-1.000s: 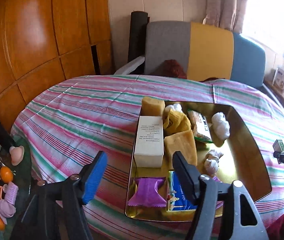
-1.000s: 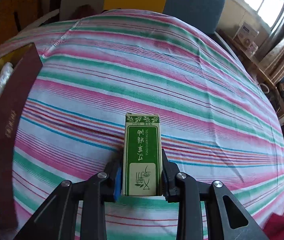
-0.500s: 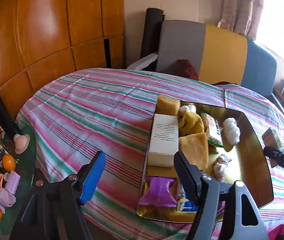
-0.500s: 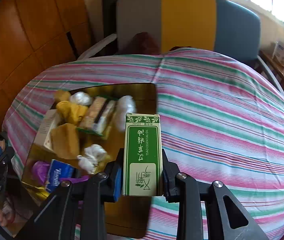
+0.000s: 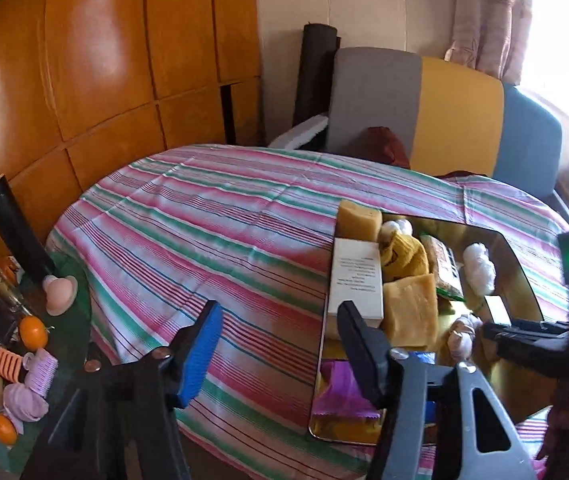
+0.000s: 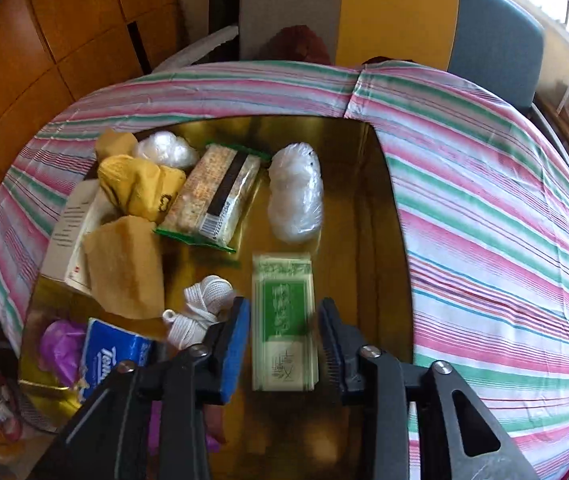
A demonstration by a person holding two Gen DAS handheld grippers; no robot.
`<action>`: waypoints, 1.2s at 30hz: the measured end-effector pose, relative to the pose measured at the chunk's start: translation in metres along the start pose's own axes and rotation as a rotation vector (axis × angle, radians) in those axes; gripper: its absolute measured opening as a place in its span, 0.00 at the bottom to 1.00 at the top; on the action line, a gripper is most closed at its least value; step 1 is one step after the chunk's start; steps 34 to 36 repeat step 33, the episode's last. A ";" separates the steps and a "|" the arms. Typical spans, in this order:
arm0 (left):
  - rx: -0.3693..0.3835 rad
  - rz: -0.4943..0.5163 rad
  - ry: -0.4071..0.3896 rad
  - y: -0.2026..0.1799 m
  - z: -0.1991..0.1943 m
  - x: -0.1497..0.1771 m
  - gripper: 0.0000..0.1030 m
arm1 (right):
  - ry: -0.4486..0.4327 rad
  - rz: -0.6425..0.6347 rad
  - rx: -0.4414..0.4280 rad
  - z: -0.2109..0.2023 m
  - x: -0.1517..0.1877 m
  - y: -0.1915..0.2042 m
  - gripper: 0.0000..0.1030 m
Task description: Organize objects
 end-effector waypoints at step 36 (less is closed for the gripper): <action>0.111 0.064 -0.009 -0.039 -0.020 0.015 0.47 | -0.365 0.048 -0.041 -0.101 0.046 -0.003 0.71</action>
Point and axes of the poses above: each gripper's, at about its wrist camera, not at the fingertips, and z roughly the way its jaws point, y to its left, x to its underside, the point moved 6 cm from there along z, roughly the way its jaws point, and after that the axes turned 8 degrees about z, right-handed, at the moved point
